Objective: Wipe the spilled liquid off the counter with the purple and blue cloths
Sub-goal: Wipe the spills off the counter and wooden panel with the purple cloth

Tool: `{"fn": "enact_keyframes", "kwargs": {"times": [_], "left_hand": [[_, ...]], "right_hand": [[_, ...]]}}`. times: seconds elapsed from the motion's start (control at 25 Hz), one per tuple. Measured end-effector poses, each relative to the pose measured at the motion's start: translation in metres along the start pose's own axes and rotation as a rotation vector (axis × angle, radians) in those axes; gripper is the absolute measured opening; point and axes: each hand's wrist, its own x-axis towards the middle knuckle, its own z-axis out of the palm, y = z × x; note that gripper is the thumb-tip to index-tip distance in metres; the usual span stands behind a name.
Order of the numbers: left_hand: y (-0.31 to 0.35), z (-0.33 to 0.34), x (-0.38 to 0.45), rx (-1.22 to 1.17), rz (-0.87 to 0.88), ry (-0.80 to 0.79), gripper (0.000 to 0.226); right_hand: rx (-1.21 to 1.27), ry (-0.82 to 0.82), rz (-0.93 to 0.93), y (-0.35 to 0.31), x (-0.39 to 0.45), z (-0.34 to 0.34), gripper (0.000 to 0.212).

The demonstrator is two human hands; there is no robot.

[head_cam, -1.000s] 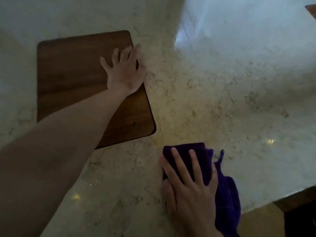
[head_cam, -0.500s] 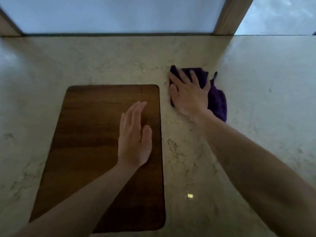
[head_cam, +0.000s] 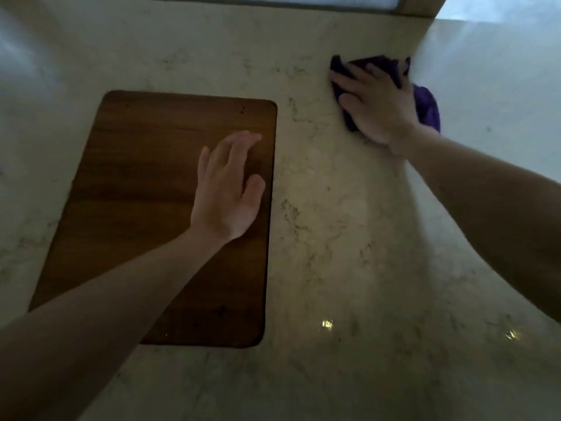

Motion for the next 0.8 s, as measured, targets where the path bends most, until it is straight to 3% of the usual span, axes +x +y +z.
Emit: {"fn": "enact_keyframes", "kwargs": {"times": [0.2, 0.36, 0.48, 0.64, 0.8], "left_hand": [[0.025, 0.002, -0.027, 0.33, 0.062, -0.115, 0.054], [0.064, 0.005, -0.134, 0.302, 0.015, -0.079, 0.06], [0.098, 0.003, -0.237, 0.223, 0.049, -0.167, 0.066], [0.123, 0.006, -0.342, 0.303, 0.312, -0.391, 0.059], [0.135, 0.01, -0.376, 0.402, 0.311, -0.503, 0.073]], "right_hand": [[-0.019, -0.016, -0.289, -0.048, -0.212, 0.025, 0.047], [-0.019, -0.043, -0.349, -0.068, -0.374, 0.043, 0.049], [-0.045, -0.054, -0.358, -0.08, -0.474, 0.053, 0.05], [-0.066, -0.103, -0.318, -0.086, -0.53, 0.054, 0.05], [-0.062, -0.143, -0.348, -0.076, -0.555, 0.043, 0.074]]}}
